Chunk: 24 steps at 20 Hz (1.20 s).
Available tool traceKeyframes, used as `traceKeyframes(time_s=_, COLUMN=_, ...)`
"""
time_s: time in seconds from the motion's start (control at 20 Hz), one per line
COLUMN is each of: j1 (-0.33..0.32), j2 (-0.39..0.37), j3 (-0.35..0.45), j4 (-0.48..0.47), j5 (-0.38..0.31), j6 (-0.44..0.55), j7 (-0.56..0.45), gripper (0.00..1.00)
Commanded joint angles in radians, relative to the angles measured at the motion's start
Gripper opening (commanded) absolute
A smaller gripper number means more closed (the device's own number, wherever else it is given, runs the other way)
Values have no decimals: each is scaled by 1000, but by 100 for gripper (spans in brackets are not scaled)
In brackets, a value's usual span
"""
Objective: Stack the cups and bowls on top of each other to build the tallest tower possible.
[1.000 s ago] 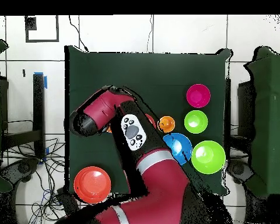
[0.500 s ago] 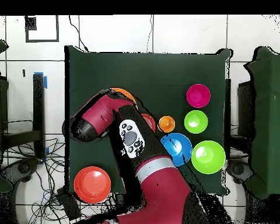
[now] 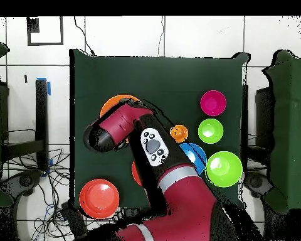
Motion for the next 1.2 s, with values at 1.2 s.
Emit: traceKeyframes(time_s=1.2, j1=-80, j2=44, j3=127, j4=87, j5=79, j6=6, j7=-162, gripper=0)
